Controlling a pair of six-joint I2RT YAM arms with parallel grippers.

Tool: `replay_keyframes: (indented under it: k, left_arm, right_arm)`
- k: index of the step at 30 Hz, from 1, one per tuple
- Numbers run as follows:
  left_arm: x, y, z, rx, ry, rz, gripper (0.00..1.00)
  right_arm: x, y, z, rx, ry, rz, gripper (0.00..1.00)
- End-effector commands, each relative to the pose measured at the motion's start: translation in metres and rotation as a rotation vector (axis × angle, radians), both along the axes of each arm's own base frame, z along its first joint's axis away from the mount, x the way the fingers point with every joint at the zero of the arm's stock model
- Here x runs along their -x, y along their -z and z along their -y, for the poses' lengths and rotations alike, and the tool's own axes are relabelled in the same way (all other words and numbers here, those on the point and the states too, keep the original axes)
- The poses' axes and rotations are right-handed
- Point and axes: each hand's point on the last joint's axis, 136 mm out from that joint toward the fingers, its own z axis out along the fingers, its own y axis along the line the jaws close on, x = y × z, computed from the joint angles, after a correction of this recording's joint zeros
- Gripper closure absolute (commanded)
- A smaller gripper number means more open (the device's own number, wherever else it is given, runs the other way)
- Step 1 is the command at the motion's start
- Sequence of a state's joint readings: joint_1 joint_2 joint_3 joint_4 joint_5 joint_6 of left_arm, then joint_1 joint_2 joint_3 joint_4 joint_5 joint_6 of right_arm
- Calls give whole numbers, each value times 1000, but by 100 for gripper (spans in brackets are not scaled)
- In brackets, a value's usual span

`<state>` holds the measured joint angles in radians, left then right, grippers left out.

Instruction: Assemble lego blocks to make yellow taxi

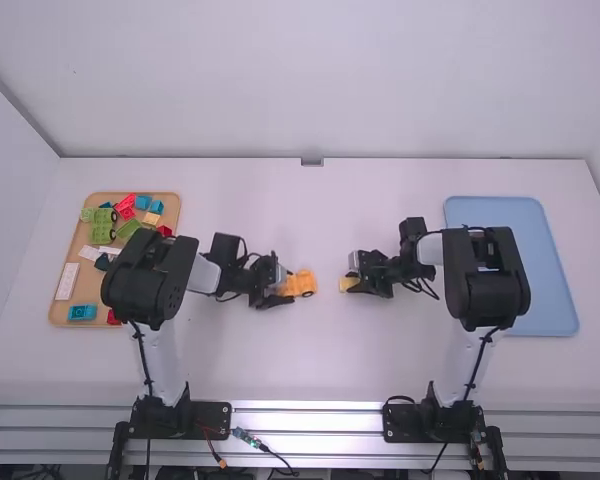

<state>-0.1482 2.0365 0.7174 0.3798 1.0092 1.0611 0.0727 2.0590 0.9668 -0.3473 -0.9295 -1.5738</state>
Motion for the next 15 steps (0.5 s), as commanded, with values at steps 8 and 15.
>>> replay_keyframes:
  k: [8, 15]
  left_arm:
    - [-12, 2, -1, -30, -13, 1, 11]
    - [-15, -1, 0, -23, -33, -54, 0]
  right_arm:
    - [-1, 0, -2, -19, -1, -7, 68]
    - [-1, 0, -2, -16, -1, -5, 66]
